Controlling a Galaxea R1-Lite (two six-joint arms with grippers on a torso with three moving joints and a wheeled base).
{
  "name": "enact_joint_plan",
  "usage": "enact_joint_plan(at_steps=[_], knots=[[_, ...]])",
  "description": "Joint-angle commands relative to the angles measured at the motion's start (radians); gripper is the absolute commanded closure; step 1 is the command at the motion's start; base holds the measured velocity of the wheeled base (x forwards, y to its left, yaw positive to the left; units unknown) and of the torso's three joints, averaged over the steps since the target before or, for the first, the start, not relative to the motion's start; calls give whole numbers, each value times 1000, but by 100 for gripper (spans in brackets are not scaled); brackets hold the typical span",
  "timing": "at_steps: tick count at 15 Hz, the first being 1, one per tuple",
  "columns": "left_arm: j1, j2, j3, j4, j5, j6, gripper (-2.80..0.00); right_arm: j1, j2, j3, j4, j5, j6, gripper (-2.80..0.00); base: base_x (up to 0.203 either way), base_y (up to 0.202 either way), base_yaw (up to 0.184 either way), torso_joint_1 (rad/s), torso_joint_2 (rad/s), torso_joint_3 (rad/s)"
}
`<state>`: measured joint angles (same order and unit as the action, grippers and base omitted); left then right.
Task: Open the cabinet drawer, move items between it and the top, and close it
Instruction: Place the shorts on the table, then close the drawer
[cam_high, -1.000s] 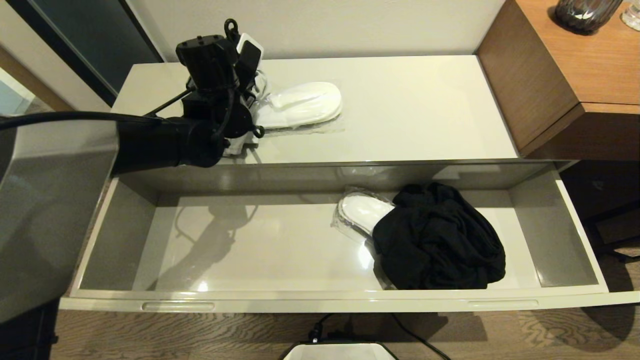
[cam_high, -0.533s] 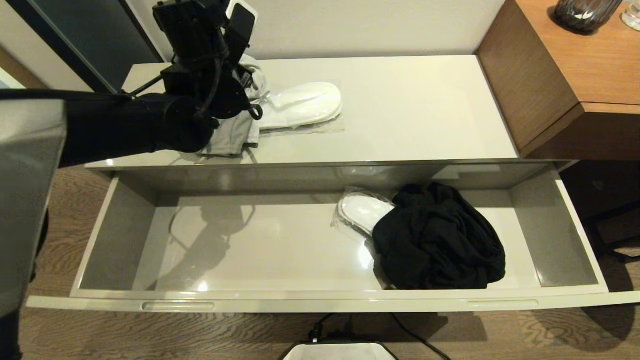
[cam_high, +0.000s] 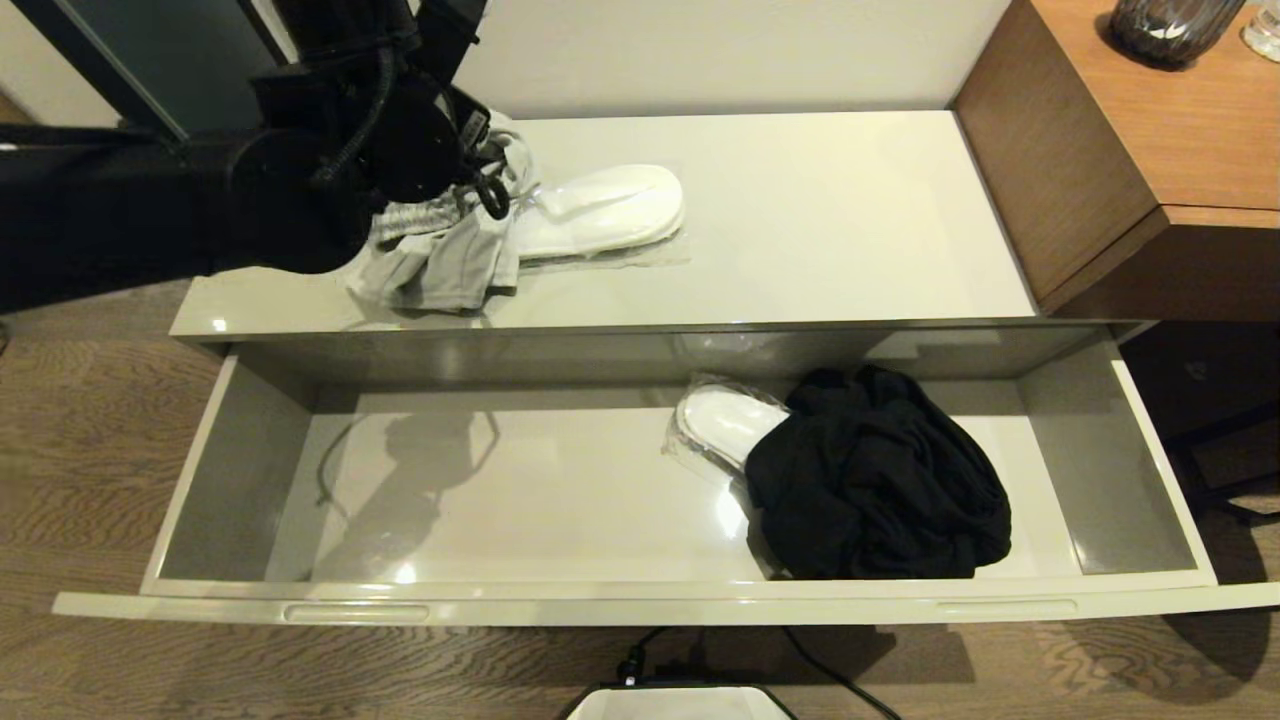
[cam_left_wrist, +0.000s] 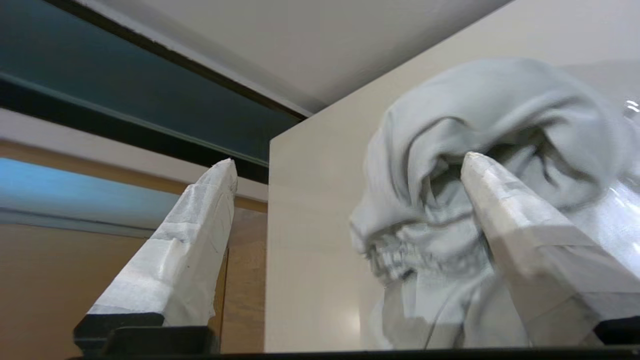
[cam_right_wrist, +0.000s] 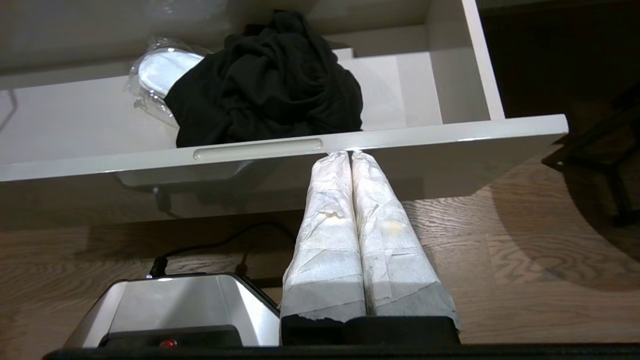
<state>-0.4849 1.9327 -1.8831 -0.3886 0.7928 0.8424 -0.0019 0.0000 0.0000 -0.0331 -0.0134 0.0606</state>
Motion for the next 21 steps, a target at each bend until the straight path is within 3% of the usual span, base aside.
enact_joint_plan(at_steps=[1, 2, 4, 9, 12, 14, 15, 16, 19, 21], knots=[[-11, -96, 57, 71, 5, -11, -280, 0, 2, 0, -1, 0, 1, 0, 0, 0, 0, 0, 0, 0], [-13, -165, 119, 126, 4, -28, 0, 0, 2, 0, -1, 0, -1, 0, 0, 0, 0, 0, 0, 0], [-14, -278, 244, 279, 4, -77, 0, 0, 2, 0, -1, 0, -1, 0, 0, 0, 0, 0, 0, 0], [21, -396, 307, 538, 24, -235, 0, 0, 2, 0, -1, 0, 1, 0, 0, 0, 0, 0, 0, 0], [35, -546, 352, 894, -33, -390, 0, 0, 2, 0, -1, 0, -1, 0, 0, 0, 0, 0, 0, 0], [39, -575, 358, 978, -103, -466, 0, 0, 2, 0, -2, 0, -1, 0, 0, 0, 0, 0, 0, 0], [40, -596, 354, 1038, -171, -532, 0, 0, 2, 0, -1, 0, 1, 0, 0, 0, 0, 0, 0, 0], [40, -603, 350, 1054, -187, -549, 0, 0, 2, 0, -1, 0, 0, 0, 0, 0, 0, 0, 0, 0], [98, -628, 281, 1069, -193, -684, 0, 0, 2, 0, -1, 0, 1, 0, 0, 0, 0, 0, 0, 0], [152, -704, 278, 1123, -227, -729, 0, 0, 2, 0, -1, 0, -1, 0, 0, 0, 0, 0, 0, 0]])
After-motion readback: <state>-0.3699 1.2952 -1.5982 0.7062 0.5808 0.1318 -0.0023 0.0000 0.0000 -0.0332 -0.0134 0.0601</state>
